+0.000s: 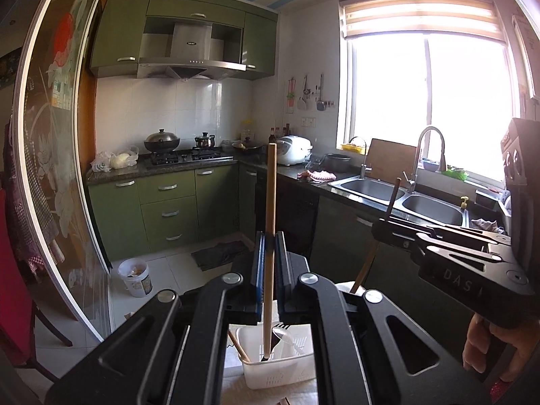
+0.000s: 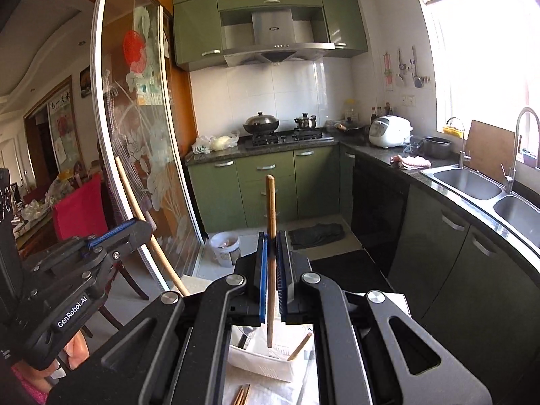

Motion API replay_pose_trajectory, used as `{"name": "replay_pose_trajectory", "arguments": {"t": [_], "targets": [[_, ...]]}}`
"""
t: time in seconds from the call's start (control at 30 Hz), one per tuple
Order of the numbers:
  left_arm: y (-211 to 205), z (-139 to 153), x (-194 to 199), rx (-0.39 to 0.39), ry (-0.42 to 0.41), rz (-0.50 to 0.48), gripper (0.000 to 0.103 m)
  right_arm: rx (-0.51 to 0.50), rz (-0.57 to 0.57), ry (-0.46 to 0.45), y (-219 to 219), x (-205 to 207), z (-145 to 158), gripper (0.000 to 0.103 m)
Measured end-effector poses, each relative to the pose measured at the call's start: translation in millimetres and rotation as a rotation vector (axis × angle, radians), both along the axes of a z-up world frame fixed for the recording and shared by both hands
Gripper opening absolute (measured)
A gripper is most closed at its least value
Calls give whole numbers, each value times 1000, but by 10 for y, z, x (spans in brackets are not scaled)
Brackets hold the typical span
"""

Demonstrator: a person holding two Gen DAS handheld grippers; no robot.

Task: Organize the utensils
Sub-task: 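Lower the left gripper's chopstick into the holder while the right gripper lowers its chopstick in, then open both grippers to release the chopsticks into the holder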

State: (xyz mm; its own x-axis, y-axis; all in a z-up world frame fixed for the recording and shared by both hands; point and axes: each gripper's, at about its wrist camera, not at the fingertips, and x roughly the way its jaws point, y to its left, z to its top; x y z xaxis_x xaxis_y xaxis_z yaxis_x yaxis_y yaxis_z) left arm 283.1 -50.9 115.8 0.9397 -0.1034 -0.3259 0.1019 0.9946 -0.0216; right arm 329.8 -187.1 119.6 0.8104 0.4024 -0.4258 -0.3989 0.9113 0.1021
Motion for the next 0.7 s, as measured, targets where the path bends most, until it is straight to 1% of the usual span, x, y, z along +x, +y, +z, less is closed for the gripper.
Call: {"name": "replay_pose_trajectory", "arguments": {"t": [0.13, 0.27, 0.33, 0.37, 0.43, 0.57, 0.6, 0.63, 0.67, 0.7], "targets": [[-16, -226, 158, 17, 59, 4, 6, -42, 12, 60, 75, 134, -309, 6], [-86, -423, 229, 44, 111, 0, 6, -86, 19, 88, 148, 146, -543, 6], [-99, -488, 270, 47, 143, -4, 7, -86, 16, 87, 142, 152, -577, 10], [-94, -509, 272, 46, 153, -4, 9, -85, 15, 82, 128, 124, -592, 17], [-77, -516, 261, 42, 161, 0, 19, -85, 11, 65, 97, 59, -579, 19], [-33, -437, 150, 27, 162, 6, 20, -30, 29, 22, -57, -231, -416, 19], [-20, -407, 90, 19, 164, 7, 24, -17, 36, 7, -112, -336, -378, 19], [5, -391, 28, 10, 171, 6, 31, -3, 43, -8, -184, -461, -353, 20], [17, -393, -41, 2, 186, 3, 35, 8, 47, -19, -266, -587, -346, 22], [30, -425, -111, -3, 212, 2, 41, 21, 53, -22, -353, -715, -368, 26]]}}
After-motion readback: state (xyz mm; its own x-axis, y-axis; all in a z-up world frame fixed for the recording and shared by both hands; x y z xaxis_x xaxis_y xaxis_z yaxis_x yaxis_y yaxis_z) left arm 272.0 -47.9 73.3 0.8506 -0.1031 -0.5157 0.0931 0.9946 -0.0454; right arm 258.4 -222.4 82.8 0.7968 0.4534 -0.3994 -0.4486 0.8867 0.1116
